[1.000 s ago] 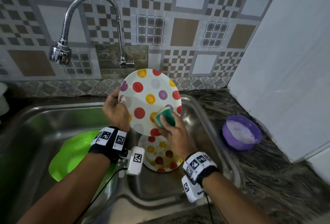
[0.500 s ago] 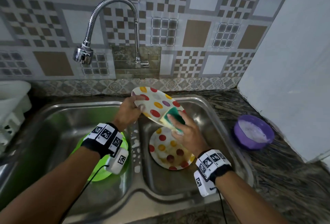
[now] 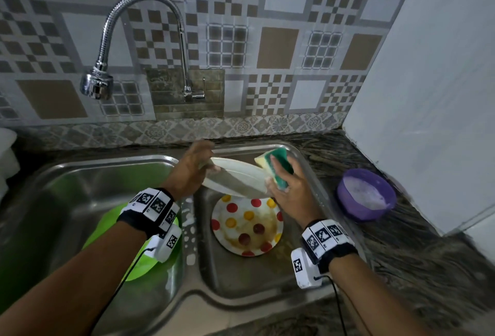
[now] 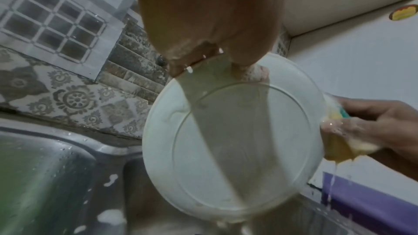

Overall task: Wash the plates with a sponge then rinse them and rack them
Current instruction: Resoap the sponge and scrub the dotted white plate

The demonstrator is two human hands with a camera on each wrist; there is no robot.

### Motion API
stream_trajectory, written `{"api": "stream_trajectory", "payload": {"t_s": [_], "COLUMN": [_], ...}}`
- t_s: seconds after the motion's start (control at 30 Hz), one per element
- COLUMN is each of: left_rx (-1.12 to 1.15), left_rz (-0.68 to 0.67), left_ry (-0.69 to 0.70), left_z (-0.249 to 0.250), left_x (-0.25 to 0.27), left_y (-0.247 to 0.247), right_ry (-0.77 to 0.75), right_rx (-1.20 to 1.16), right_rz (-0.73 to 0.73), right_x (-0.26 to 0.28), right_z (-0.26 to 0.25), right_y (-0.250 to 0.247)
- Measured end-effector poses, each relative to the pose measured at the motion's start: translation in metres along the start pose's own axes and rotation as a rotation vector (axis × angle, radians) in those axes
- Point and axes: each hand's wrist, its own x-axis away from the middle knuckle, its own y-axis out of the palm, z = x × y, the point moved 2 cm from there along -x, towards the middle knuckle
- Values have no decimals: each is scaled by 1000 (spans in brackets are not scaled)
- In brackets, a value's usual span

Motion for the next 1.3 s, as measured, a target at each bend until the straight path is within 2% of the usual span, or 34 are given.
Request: {"api": "stream_trajectory", "payload": {"t_s": [0.07,0.13,0.23,0.3,0.37,0.53,0.67,0.73,0.87,0.97,1.07,1.17,1.3], "left_rx": [-12,-34,61,122,292,577,752,757,783,872,953,1019,1094], "left_rz": [-91,-120,-50,24,40,68,96,129,243,346,439,483,472], "left_ry": [-38,-85,-113,-149,-179,-106,-192,-236,-301,-352,-383,-435,-469], "left_z": [0,-2,-1,0,3,28,33,30,22,15,15,17,22], "left_x": [3,6,7,5,3,2,2,1,0,1,5,10,11], "left_y": [4,9,14,19,25,30,26,18,-1,-10,-7,5,8], "right_ry": [74,141,166,133,76,-98,-117,-63,198,263,286,218,-11], "right_rx": [-3,-17,-32,-41,-69,-13,44,77,26,-18,20,-54,-49], "right_rz": [-24,20,130,151,126,60,9,35,110,161,137,62,-78], "right_x": [-1,-3,-9,-12,-13,-17,-30,-40,-50,-43,-32,-26,-22], "right_z": [6,5,-3,-14,-28,-55,-49,-38,-11,-7,-20,-40,-69], "right_y": [0,-2,-1,7,20,48,41,33,16,14,26,48,73]}}
